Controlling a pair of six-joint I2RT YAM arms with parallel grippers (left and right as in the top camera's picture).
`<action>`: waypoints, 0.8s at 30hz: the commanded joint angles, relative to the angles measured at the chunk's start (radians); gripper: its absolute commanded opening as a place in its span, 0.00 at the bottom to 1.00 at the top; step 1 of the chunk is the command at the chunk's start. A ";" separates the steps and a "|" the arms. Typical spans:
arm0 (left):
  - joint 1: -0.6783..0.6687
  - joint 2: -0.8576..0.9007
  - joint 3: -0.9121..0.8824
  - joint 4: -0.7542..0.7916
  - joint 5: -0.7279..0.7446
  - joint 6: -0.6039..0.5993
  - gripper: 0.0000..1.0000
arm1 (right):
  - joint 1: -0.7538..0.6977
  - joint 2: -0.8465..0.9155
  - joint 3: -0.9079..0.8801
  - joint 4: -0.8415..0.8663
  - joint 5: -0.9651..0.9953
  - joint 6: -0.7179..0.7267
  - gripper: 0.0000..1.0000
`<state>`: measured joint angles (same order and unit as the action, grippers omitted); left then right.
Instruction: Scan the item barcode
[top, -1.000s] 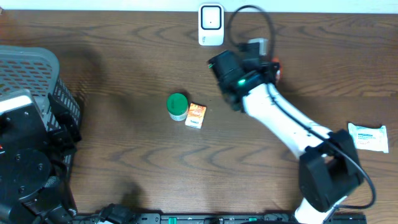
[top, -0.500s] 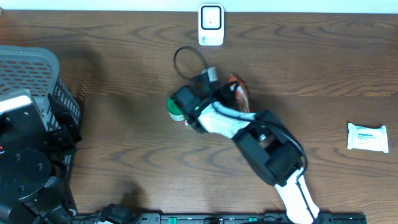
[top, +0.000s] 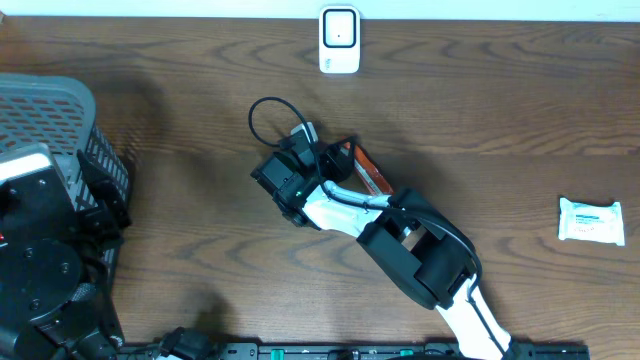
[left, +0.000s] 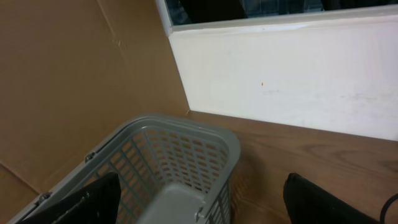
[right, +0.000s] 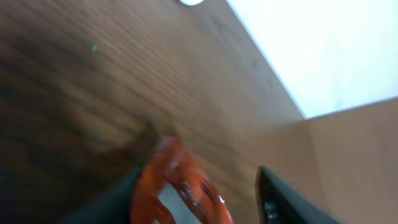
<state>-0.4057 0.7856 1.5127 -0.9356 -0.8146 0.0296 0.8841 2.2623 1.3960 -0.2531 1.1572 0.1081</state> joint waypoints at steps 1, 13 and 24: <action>0.003 0.002 -0.004 0.000 -0.009 -0.002 0.84 | 0.014 -0.015 0.004 -0.032 -0.164 0.022 0.69; 0.003 0.002 -0.004 0.000 -0.009 -0.002 0.84 | -0.043 -0.437 0.005 -0.195 -0.654 0.082 0.55; 0.003 0.002 -0.004 0.000 -0.009 -0.002 0.84 | -0.271 -0.472 -0.073 -0.420 -1.099 0.194 0.01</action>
<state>-0.4057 0.7856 1.5127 -0.9356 -0.8146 0.0296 0.6361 1.7405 1.3861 -0.6617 0.2642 0.2512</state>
